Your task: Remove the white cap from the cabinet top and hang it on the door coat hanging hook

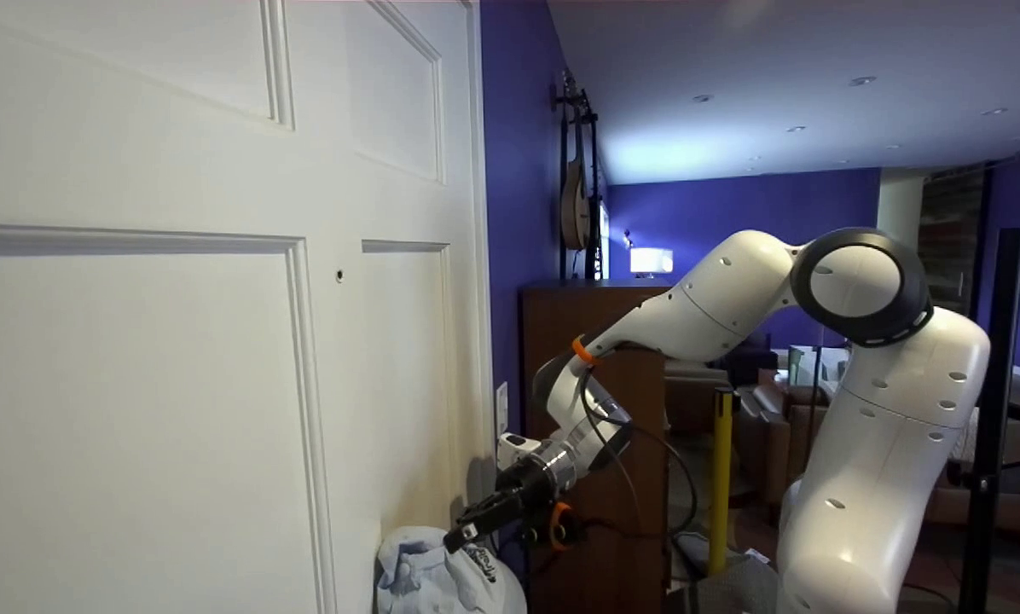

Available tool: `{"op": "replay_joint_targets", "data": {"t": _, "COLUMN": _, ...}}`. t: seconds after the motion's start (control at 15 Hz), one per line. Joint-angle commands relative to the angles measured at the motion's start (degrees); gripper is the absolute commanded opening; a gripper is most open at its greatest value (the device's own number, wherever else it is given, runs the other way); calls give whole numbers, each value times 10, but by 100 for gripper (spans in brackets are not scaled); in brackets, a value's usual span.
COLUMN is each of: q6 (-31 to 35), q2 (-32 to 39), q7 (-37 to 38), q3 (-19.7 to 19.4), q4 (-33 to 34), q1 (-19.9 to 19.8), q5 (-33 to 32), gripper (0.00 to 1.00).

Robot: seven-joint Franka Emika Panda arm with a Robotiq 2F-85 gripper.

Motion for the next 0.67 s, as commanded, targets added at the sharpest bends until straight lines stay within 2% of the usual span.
{"op": "replay_joint_targets", "data": {"t": 0.0, "q6": -13, "q2": -66, "q7": 35, "q3": 5, "q4": -13, "q1": -3, "q5": -21, "gripper": 1}}
{"op": "replay_joint_targets", "data": {"t": 0.27, "q6": -67, "q2": -73, "q7": 35, "q3": 3, "q4": -8, "q1": 1, "q5": -22, "gripper": 1}}
{"op": "replay_joint_targets", "data": {"t": 0.6, "q6": -150, "q2": -34, "q7": 4, "q3": 2, "q4": 6, "q1": 1, "q5": -31, "gripper": 1}}
